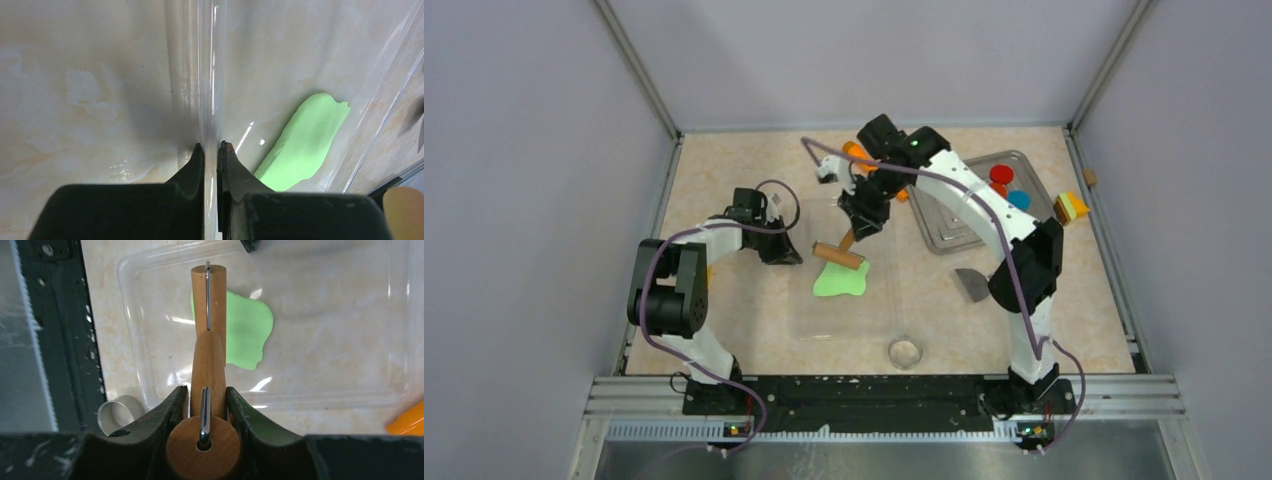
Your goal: Roll out the dumpling wrappers from the dough
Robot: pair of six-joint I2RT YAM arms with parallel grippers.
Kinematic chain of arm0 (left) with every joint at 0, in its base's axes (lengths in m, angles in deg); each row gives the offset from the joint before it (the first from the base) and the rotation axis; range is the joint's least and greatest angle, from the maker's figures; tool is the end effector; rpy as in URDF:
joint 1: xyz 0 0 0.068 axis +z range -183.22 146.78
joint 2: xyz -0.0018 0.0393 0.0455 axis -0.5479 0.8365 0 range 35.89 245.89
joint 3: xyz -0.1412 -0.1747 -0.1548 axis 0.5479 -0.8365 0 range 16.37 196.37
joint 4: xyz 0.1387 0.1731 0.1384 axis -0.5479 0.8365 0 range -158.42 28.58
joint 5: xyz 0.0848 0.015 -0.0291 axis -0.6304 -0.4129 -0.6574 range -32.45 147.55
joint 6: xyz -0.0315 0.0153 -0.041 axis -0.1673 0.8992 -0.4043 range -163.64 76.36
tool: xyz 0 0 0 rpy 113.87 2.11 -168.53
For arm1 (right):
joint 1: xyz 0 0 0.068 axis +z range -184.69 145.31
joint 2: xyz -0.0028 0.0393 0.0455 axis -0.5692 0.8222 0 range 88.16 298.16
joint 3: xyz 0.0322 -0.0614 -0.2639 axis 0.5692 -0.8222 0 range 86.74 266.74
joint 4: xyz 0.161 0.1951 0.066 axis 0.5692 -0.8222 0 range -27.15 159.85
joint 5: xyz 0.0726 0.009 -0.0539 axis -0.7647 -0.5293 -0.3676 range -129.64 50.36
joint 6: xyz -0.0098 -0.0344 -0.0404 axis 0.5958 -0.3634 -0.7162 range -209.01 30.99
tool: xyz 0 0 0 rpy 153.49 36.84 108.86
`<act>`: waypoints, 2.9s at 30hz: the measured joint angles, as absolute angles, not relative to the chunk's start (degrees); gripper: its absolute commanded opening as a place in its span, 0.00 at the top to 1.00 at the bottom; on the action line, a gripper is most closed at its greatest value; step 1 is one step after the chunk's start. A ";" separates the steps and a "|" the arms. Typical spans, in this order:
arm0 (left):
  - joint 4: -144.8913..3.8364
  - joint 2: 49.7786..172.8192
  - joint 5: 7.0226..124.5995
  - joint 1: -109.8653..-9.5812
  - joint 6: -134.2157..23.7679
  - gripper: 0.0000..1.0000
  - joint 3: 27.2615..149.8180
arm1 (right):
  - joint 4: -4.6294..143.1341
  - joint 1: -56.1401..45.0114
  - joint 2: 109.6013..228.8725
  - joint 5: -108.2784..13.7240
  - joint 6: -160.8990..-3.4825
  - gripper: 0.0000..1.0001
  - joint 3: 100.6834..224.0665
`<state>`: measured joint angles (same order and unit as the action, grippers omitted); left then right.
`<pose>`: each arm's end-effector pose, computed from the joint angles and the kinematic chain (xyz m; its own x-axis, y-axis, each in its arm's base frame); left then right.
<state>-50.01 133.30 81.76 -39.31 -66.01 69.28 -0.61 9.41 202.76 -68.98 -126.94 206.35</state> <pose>0.3160 -0.0484 0.1516 -0.9261 -0.2503 -0.2823 -0.0757 0.8563 -0.5110 0.2840 0.2995 0.3392 -0.0524 -0.7970 -0.6018 -0.9953 -0.0072 0.0962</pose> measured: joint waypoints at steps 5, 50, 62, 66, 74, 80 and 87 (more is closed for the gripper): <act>-50.03 133.32 81.80 -39.31 -65.95 1.00 69.28 | 1.12 1.34 203.03 -77.31 -115.79 1.00 201.04; -50.12 133.91 82.63 -39.25 -63.13 1.00 70.00 | 15.98 -2.35 214.35 -87.10 -88.49 1.00 189.26; -50.14 133.87 82.39 -39.25 -63.13 1.00 70.00 | 16.51 0.47 215.09 -87.49 -87.92 1.00 190.59; -50.14 133.84 82.37 -39.25 -63.13 1.00 70.00 | 16.68 2.61 215.37 -87.49 -88.62 1.00 192.10; -50.18 133.84 82.37 -39.25 -62.95 1.00 70.00 | 16.77 8.09 215.42 -88.78 -91.42 1.00 194.92; -50.14 133.84 82.43 -39.25 -62.78 1.00 70.06 | 15.52 7.85 213.06 -87.19 -95.38 1.00 196.04; -50.12 133.84 82.83 -39.25 -62.10 1.00 70.06 | 10.10 3.24 205.21 -83.56 -102.96 1.00 198.09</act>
